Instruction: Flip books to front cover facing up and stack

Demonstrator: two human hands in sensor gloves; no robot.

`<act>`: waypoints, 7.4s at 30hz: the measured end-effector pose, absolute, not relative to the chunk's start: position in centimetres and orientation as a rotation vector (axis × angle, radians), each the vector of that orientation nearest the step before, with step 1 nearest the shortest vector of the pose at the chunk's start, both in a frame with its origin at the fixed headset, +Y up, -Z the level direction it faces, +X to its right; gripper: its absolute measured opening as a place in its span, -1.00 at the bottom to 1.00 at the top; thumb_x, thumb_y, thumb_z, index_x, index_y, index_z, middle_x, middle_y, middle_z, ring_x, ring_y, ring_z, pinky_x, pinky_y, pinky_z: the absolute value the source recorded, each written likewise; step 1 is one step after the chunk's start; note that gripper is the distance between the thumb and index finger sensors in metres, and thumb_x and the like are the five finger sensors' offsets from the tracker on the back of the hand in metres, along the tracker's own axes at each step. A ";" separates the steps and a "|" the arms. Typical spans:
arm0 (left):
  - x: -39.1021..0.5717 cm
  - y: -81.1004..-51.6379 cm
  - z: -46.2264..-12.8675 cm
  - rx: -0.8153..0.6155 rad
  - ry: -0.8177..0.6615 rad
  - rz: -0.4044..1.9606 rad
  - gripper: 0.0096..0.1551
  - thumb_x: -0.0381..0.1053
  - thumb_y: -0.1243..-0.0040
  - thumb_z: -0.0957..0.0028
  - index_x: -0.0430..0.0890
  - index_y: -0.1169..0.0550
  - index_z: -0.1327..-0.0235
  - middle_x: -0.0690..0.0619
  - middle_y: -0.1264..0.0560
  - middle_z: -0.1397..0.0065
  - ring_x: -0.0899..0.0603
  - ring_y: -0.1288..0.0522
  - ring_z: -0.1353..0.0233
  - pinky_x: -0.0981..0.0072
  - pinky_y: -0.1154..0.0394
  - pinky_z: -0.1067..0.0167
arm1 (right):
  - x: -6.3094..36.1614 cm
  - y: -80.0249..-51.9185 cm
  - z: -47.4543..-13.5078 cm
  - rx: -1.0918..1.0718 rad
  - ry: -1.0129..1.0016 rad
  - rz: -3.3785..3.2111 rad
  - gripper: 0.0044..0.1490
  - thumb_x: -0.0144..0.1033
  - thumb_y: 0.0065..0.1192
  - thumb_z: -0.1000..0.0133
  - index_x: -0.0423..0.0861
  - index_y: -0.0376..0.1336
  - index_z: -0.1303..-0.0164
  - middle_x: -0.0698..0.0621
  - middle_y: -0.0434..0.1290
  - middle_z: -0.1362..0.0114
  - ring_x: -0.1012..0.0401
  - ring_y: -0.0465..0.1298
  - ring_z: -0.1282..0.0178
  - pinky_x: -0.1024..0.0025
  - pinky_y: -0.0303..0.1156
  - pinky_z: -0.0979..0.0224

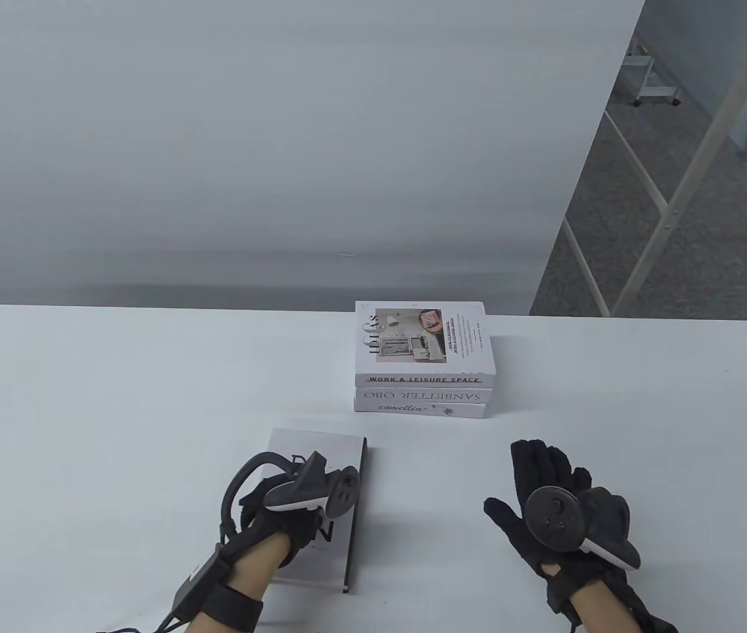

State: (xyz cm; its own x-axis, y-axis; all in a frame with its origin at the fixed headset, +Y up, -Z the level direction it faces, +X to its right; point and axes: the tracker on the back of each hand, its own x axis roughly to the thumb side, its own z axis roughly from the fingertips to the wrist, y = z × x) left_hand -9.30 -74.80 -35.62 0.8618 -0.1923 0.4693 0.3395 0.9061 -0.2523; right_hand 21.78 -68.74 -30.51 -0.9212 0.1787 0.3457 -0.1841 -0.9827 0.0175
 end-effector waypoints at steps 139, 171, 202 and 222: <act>-16.1 -64.1 -29.4 0.090 -0.400 -0.049 0.36 0.46 -0.29 0.23 -0.21 -0.03 -0.65 -0.40 0.04 -0.65 -0.70 0.16 -0.51 -0.65 0.07 -0.30 | 22.5 -75.6 -32.5 0.195 0.099 1.869 -0.05 -0.13 0.27 -0.08 -0.24 -0.11 -0.50 -0.49 0.25 -0.43 -0.21 0.56 -0.25 0.05 0.56 -0.19; -19.2 -63.3 -29.8 0.055 -0.354 0.019 0.42 0.51 -0.27 0.25 -0.23 0.04 -0.63 -0.44 0.09 -0.62 -0.70 0.24 -0.46 -0.64 0.11 -0.27 | 13.6 -71.6 -47.4 -0.393 0.199 1.517 -0.02 0.20 -0.04 -0.30 -0.47 -0.07 -0.37 -0.38 0.41 -0.25 0.05 0.71 -0.06 0.36 0.72 -0.01; -17.7 -64.5 -30.1 0.044 -0.405 0.014 0.36 0.52 -0.19 0.18 -0.22 0.03 -0.63 -0.43 0.11 -0.63 -0.68 0.16 -0.52 -0.59 -0.01 -0.34 | 12.9 -70.1 -42.2 -0.024 0.085 1.753 -0.04 -0.08 -0.11 -0.29 -0.47 -0.32 -0.51 -0.67 -0.05 -0.45 -0.37 0.34 -0.35 -0.12 0.41 -0.27; -15.0 -69.1 -31.3 -0.046 -0.416 -0.083 0.35 0.57 0.01 0.08 -0.30 0.12 -0.60 -0.43 0.17 -0.61 -0.74 0.10 -0.50 -0.60 0.00 -0.34 | 18.7 -70.0 -32.3 0.437 -0.152 2.512 0.04 0.08 0.13 -0.21 -0.29 -0.17 -0.62 -0.61 -0.07 -0.56 -0.51 0.15 -0.46 -0.56 0.21 -0.20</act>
